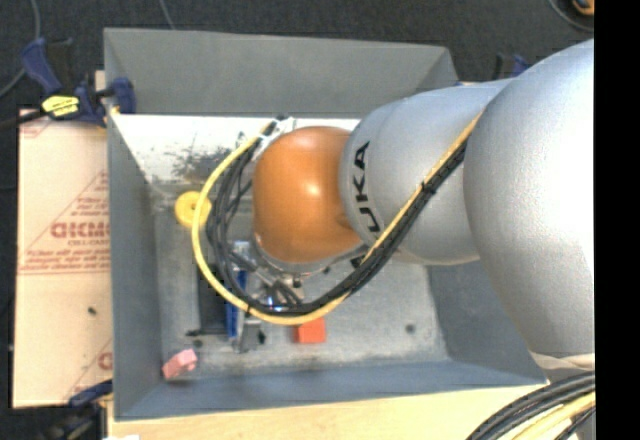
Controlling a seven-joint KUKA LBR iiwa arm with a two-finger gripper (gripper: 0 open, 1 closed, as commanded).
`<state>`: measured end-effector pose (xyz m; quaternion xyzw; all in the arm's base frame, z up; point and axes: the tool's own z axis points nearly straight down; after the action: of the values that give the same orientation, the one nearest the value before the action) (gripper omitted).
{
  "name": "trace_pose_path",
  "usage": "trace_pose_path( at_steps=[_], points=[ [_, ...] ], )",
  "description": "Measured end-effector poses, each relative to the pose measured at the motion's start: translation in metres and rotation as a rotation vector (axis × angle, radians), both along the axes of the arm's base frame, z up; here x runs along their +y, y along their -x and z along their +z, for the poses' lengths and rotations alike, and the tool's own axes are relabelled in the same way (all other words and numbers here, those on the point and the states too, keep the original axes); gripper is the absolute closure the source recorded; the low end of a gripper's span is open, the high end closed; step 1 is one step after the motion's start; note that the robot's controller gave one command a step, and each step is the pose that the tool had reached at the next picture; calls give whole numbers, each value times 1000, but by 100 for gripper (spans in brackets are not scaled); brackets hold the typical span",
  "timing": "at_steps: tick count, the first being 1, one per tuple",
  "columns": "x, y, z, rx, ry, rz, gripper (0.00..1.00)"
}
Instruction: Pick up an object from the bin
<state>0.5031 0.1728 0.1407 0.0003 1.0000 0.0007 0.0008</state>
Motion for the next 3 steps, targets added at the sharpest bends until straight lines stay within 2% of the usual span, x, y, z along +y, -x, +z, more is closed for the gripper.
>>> trace_pose_path(
  at_steps=[1,2,3],
  points=[
    [12,2,-61,2,-1,-185,0],
    [-43,9,-70,1,1,44,0],
    [-61,5,-70,-2,-2,179,100]
  ],
)
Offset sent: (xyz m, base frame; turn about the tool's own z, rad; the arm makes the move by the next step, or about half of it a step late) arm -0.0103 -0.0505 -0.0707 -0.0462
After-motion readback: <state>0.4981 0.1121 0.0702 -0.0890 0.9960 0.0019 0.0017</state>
